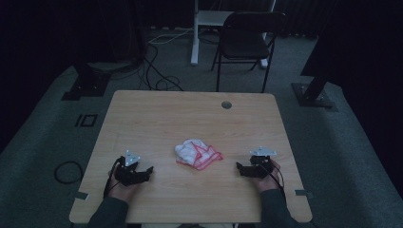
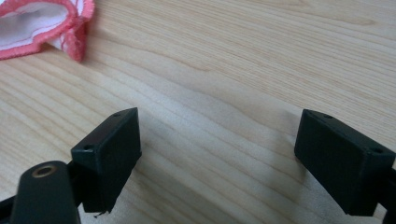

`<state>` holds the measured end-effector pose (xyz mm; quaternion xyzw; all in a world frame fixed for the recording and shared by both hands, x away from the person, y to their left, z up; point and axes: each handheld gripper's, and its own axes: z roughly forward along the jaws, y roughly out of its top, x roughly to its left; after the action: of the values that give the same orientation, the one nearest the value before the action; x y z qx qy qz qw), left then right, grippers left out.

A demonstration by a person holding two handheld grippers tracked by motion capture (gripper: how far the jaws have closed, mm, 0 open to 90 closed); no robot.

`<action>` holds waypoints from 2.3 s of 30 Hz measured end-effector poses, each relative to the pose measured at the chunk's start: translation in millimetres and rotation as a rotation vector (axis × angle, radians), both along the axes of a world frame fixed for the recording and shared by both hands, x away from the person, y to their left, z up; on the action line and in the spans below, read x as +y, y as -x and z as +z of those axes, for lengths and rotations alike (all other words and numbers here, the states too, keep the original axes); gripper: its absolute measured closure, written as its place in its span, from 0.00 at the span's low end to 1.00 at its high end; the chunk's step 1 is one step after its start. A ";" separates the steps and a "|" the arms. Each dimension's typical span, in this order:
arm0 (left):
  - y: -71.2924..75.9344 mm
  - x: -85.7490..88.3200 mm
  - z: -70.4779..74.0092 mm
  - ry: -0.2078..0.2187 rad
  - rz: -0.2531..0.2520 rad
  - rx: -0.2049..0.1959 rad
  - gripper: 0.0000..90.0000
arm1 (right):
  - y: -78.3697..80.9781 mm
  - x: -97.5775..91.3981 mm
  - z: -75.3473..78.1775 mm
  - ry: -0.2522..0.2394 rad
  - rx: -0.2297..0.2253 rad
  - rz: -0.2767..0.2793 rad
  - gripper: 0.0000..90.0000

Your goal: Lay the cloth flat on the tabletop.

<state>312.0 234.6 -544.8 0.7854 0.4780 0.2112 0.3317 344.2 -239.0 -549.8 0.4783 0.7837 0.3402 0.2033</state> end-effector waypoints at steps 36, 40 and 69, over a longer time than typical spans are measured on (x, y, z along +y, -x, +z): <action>1.6 2.0 0.2 0.004 0.012 -0.004 0.31 | 15.4 21.2 19.3 -0.007 -0.064 0.105 0.65; 1.6 2.1 0.2 0.004 0.011 -0.004 0.32 | 17.9 26.3 23.6 -0.011 -0.076 0.119 0.66; 3.5 1.1 3.8 0.010 0.018 -0.001 0.55 | 20.5 72.3 39.0 -0.014 -0.129 0.264 0.82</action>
<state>308.5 235.7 -541.0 0.7795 0.4858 0.2121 0.3337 323.7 -166.7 -510.9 0.3497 0.8228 0.3992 0.2034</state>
